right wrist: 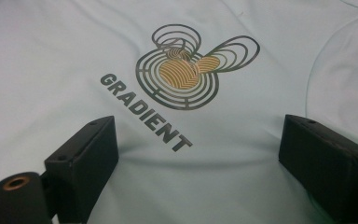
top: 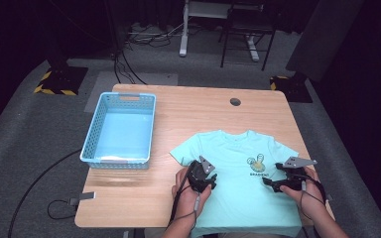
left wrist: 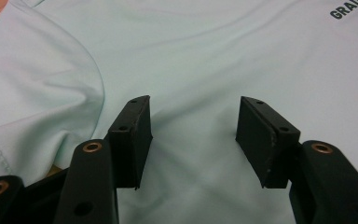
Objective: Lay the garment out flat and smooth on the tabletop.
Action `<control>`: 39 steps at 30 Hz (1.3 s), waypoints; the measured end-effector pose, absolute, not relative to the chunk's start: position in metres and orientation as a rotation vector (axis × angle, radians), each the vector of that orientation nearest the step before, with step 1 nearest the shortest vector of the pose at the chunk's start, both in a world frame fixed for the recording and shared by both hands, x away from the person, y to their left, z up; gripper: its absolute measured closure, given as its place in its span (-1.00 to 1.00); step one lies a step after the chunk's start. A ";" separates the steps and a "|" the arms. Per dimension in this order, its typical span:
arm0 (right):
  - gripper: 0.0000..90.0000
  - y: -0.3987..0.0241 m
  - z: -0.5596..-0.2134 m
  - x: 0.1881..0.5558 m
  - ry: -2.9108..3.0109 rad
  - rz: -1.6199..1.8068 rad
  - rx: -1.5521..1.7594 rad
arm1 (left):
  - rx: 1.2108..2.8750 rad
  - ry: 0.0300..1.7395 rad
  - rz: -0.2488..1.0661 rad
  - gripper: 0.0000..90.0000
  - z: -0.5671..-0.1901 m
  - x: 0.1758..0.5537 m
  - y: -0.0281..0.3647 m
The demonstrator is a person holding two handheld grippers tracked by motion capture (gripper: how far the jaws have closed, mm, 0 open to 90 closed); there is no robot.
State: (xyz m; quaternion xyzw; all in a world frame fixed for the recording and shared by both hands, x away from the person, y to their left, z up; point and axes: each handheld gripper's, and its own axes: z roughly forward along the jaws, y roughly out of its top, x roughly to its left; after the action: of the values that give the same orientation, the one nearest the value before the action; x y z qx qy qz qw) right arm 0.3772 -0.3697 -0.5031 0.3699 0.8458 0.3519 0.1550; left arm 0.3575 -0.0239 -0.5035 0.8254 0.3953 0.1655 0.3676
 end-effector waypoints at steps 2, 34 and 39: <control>-0.74 -0.368 -0.504 0.383 2.416 1.016 1.061 | 2.121 1.013 0.423 0.00 -0.503 0.364 -0.022; -0.65 -0.361 -0.503 0.362 2.450 1.032 1.011 | 2.163 0.938 0.393 -0.19 -0.504 0.342 -0.013; -0.66 -0.357 -0.505 0.380 2.432 1.056 1.008 | 2.159 0.939 0.394 -0.20 -0.504 0.363 -0.008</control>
State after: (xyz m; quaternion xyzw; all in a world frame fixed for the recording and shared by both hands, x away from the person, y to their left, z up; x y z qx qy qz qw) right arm 0.3796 -0.3567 -0.5049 0.3513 0.8473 0.3680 0.1521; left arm 0.3629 -0.0078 -0.5038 0.8408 0.3658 0.1533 0.3684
